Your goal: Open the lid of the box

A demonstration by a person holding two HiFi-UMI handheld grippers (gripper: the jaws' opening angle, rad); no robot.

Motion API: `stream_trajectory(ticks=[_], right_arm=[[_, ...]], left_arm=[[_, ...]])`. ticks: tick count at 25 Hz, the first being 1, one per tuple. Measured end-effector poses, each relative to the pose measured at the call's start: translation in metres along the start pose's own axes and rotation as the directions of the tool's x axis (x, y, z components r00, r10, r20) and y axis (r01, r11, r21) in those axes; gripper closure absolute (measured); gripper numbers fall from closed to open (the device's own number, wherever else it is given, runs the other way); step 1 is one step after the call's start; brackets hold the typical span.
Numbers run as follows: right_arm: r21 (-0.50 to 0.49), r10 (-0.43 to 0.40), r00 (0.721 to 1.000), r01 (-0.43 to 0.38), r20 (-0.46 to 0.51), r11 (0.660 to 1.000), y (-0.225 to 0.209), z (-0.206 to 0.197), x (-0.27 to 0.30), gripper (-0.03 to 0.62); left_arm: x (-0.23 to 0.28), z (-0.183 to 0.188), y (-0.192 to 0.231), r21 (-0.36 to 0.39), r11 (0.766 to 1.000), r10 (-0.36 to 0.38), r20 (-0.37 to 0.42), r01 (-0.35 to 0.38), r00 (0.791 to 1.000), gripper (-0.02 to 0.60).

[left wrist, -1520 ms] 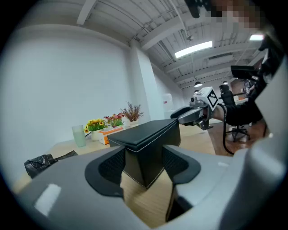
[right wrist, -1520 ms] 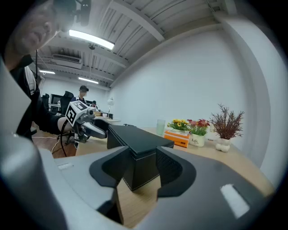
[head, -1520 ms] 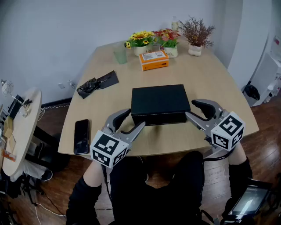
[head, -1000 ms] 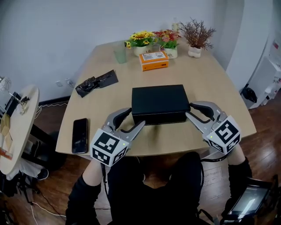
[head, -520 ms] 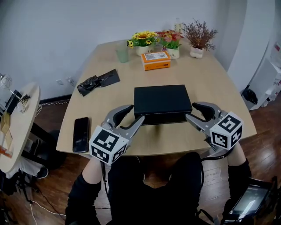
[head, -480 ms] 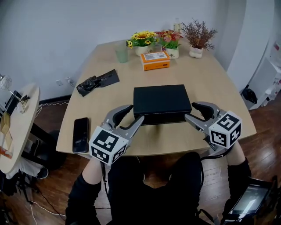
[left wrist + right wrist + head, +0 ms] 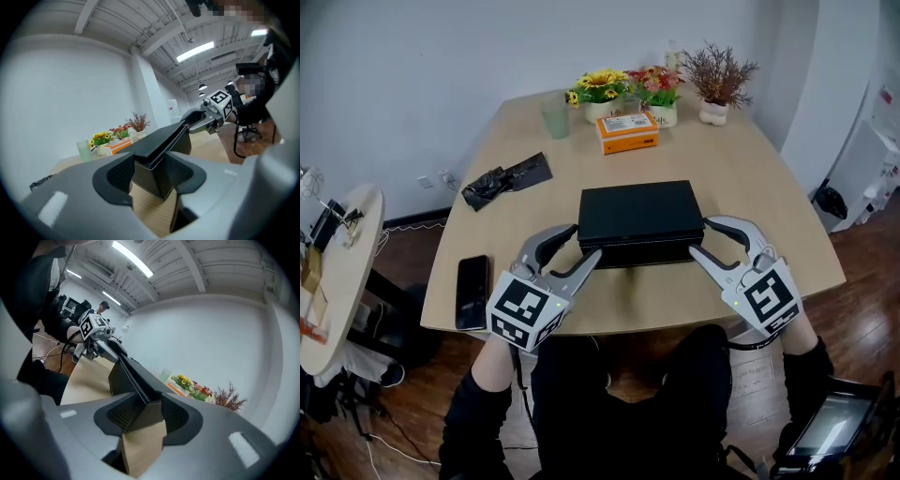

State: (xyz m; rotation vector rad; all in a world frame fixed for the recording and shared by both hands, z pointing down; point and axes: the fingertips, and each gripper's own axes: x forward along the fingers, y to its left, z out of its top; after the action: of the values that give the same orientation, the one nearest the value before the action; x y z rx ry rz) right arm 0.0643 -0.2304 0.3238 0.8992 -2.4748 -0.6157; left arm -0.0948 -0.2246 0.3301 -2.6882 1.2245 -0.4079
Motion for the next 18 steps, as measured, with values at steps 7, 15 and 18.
stream_trajectory(ticks=[7,15,18], right_arm=[[0.145,0.046,0.999,-0.049,0.021,0.988,-0.003,0.006,-0.001,0.424],[0.182,0.032,0.997,-0.043,0.065,0.982,-0.001,0.010,-0.007,0.448],[0.208,-0.014,0.996,-0.004,0.085,0.978,-0.013,0.014,-0.014,0.447]], left_arm=[[0.004,0.013,0.011,0.012,0.999,-0.051,-0.008,0.051,0.999,0.379],[0.003,0.046,0.008,-0.008,0.993,-0.119,0.060,0.119,0.991,0.426],[-0.002,0.048,0.014,0.236,0.971,-0.024,-0.011,0.026,1.000,0.426]])
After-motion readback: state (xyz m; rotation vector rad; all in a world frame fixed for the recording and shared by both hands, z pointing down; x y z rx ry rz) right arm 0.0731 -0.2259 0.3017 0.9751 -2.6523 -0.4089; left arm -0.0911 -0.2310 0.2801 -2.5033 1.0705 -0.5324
